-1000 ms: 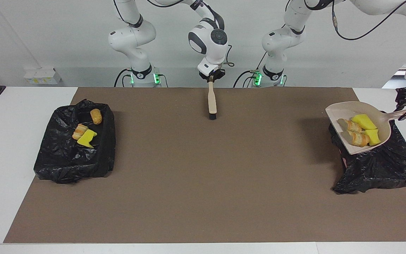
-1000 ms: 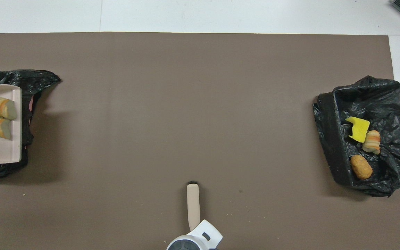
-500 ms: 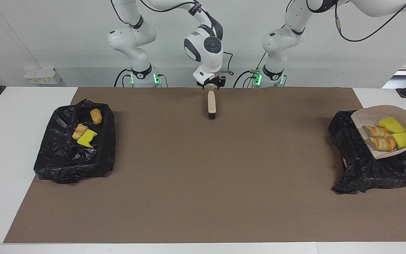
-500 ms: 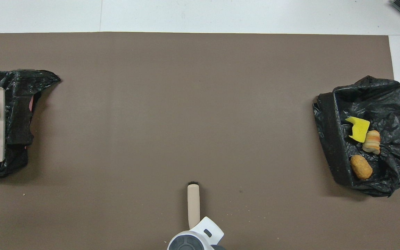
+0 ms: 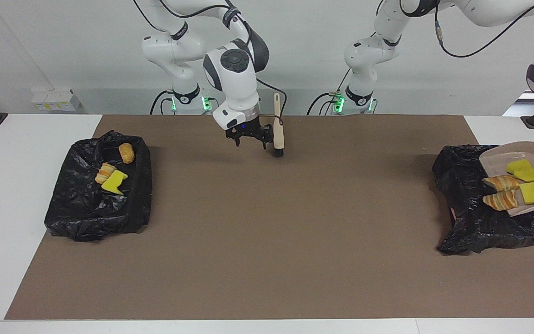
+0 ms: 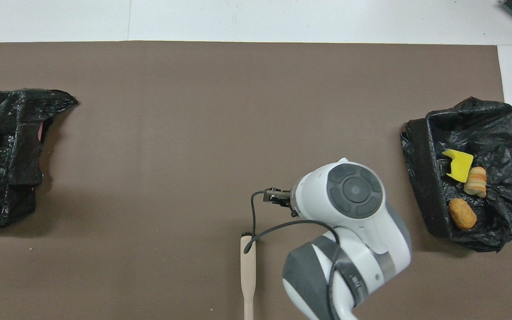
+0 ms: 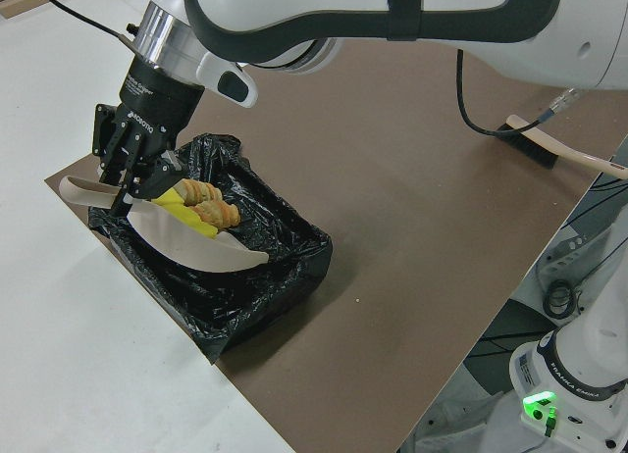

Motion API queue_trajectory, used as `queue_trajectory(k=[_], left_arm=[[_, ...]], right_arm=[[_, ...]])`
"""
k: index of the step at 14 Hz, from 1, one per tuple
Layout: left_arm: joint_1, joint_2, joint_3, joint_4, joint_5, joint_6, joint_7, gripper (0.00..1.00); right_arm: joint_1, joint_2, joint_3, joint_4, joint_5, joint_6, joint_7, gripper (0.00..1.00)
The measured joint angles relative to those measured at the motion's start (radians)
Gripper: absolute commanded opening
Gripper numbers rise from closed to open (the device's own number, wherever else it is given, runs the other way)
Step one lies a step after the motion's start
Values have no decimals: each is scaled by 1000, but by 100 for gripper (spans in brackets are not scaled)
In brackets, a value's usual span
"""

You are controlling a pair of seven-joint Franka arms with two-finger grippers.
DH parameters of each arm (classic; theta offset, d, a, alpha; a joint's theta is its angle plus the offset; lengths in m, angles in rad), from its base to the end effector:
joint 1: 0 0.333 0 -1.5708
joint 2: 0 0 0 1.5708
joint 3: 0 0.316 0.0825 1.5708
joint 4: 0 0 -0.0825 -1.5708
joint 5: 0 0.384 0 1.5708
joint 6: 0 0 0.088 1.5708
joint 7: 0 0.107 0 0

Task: Sweep and dump trash in bin

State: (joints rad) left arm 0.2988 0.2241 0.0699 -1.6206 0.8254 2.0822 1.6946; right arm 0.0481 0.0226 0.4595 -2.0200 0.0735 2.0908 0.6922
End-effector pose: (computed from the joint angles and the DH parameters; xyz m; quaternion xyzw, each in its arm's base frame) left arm 0.6017 0.2675 0.5315 -0.6191 0.6801 0.2686 0.2864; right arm 0.4900 0.2753 0.4448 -0.9930 0.1096 0.0003 0.0450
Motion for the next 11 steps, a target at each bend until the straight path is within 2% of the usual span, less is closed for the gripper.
queue_trajectory(k=[3, 5, 8, 11], left_arm=[[-20, -39, 0, -53, 158, 0, -45, 0], [-18, -61, 6, -61, 212, 0, -47, 0], [-18, -120, 8, -62, 222, -12, -46, 0], [-57, -152, -4, -65, 188, -105, -81, 0]], right_arm=[[-73, 0, 0, 98, -11, -30, -25, 100], [-98, 0, 0, 175, -15, -101, -44, 100], [-121, -2, -4, 267, -17, -209, -75, 100], [-121, -2, -18, 298, -38, -215, -77, 100]])
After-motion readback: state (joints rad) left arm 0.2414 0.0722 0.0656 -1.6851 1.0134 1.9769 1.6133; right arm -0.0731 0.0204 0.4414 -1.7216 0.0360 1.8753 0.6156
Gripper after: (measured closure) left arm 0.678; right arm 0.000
